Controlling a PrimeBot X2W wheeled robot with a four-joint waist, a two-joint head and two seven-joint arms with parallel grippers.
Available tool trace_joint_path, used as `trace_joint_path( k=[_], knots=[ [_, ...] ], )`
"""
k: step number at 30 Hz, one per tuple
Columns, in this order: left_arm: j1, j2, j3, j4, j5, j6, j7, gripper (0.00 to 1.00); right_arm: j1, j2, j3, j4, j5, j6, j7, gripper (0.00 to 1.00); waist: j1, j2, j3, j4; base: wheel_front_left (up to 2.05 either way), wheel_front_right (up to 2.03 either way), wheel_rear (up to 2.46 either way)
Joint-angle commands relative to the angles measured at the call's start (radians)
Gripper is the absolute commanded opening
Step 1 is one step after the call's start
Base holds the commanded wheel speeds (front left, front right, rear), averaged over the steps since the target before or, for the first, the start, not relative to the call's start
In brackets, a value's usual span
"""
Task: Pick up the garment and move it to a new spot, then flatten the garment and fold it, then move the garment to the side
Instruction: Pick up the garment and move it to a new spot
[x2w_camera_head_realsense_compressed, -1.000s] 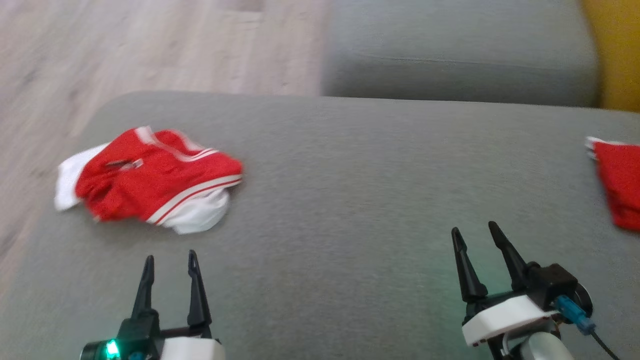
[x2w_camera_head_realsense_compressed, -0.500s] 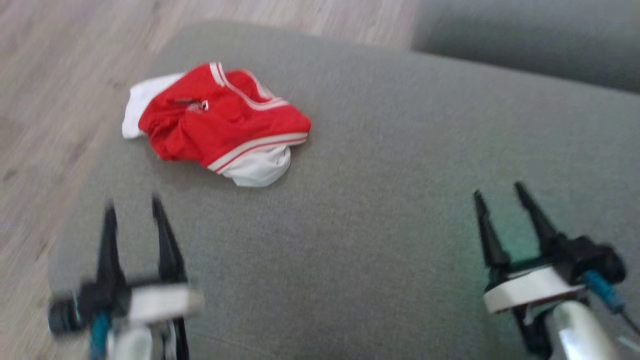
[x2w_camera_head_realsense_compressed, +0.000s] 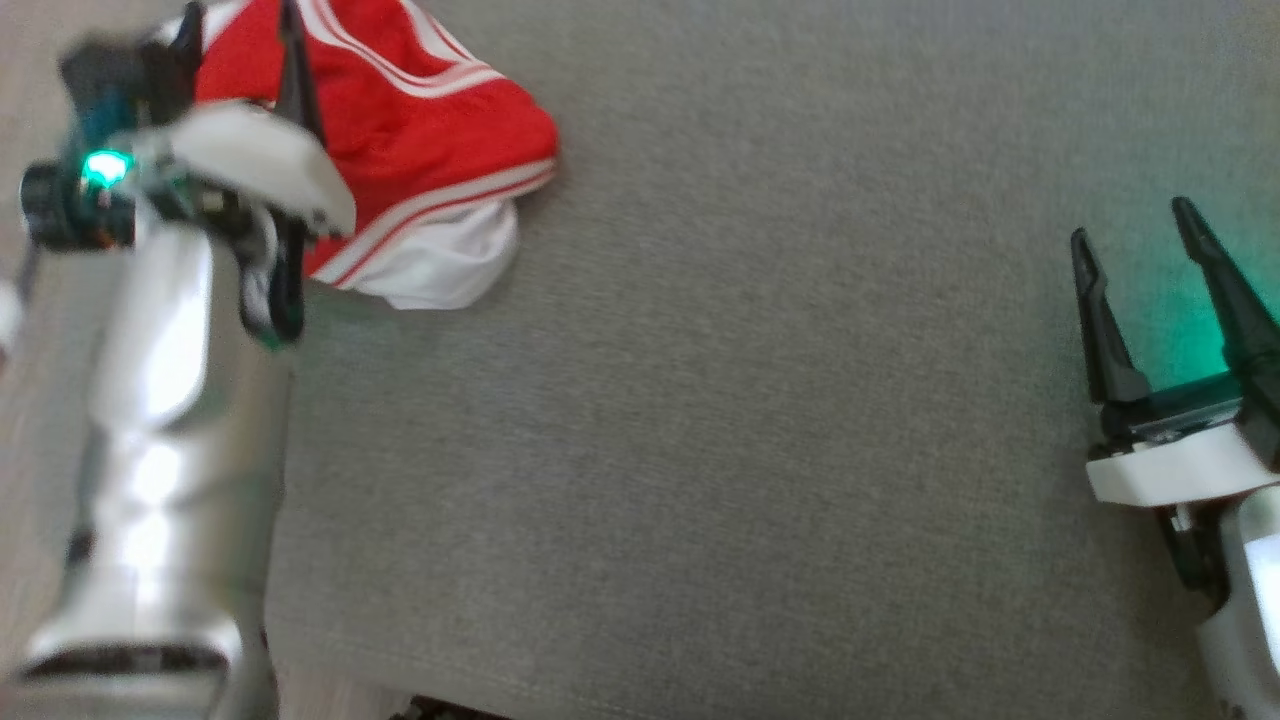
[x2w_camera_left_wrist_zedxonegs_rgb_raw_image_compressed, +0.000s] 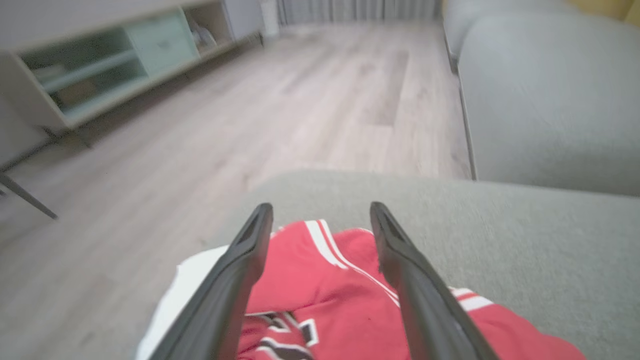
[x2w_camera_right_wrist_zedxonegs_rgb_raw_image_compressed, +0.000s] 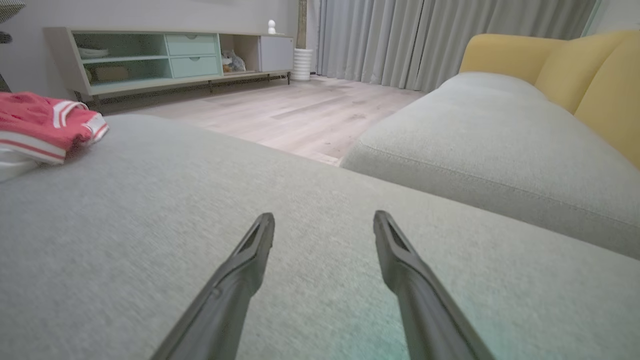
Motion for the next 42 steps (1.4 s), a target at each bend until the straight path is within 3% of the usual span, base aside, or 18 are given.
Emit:
trace_joint_path(
  k=[1, 5, 9, 10, 11, 12, 20, 25, 33, 38, 42],
  knots=[
    [-0.06, 0.052, 0.047, 0.067, -0.032, -0.019, 0.081, 1.0, -0.01, -0.026, 0.015, -0.038, -0.005, 0.007, -0.011, 1.0, -0.0004, 0.0001, 0.074, -0.047, 0.0, 0.0, 0.0],
    [-0.133, 0.067, 0.052, 0.252, -0.065, -0.043, 0.216, 1.0, -0.03, -0.044, -0.001, -0.043, -0.003, 0.007, -0.011, 1.0, -0.0004, 0.0001, 0.117, -0.075, 0.0, 0.0, 0.0],
    [-0.147, 0.067, 0.057, 0.337, -0.083, -0.052, 0.242, 1.0, -0.041, -0.04, -0.009, -0.045, -0.001, 0.007, -0.011, 1.0, -0.0004, 0.0001, 0.134, -0.089, 0.0, 0.0, 0.0],
    [-0.15, 0.069, 0.059, 0.353, -0.087, -0.059, 0.23, 0.71, -0.042, -0.038, -0.011, -0.046, -0.001, 0.007, -0.011, 1.0, -0.0004, 0.0001, 0.137, -0.092, 0.0, 0.0, 0.0],
    [-0.155, 0.07, 0.065, 0.363, -0.096, -0.068, 0.208, 0.32, -0.043, -0.034, -0.014, -0.046, 0.0, 0.007, -0.011, 1.0, -0.0004, 0.0001, 0.139, -0.094, 0.0, 0.0, 0.0],
    [-0.161, 0.073, 0.067, 0.368, -0.1, -0.076, 0.176, 0.0, -0.044, -0.029, -0.017, -0.043, 0.001, 0.007, -0.011, 1.0, -0.0004, 0.0001, 0.139, -0.096, 0.0, 0.0, 0.0],
    [-0.237, 0.126, 0.027, 0.345, -0.065, -0.113, -0.061, 0.0, -0.061, 0.05, 0.009, -0.014, 0.01, 0.007, -0.011, 1.0, -0.0004, 0.0001, 0.028, -0.171, 0.0, 0.0, 0.0],
    [-0.285, 0.147, -0.043, 0.261, -0.047, -0.139, -0.098, 0.0, -0.044, 0.122, 0.017, 0.007, 0.017, 0.007, -0.011, 1.0, -0.0004, 0.0001, -0.088, -0.27, 0.0, 0.0, 0.0],
    [-0.309, 0.157, -0.253, -0.022, -0.102, -0.145, -0.016, 0.0, 0.008, 0.203, 0.033, 0.012, 0.018, 0.007, -0.011, 1.0, -0.0004, 0.0001, -0.211, -0.468, 0.0, 0.0, 0.0],
    [-0.271, 0.182, -0.375, -0.224, -0.181, -0.145, 0.089, 0.0, 0.008, 0.23, 0.062, -0.003, 0.025, 0.007, -0.011, 1.0, -0.0004, 0.0001, -0.224, -0.595, 0.0, 0.0, 0.0],
    [-0.205, 0.176, -0.435, -0.306, -0.223, -0.145, 0.148, 0.0, -0.002, 0.243, 0.089, -0.015, 0.036, 0.007, -0.011, 1.0, -0.0004, 0.0001, -0.197, -0.676, 0.0, 0.0, 0.0]
  ],
)
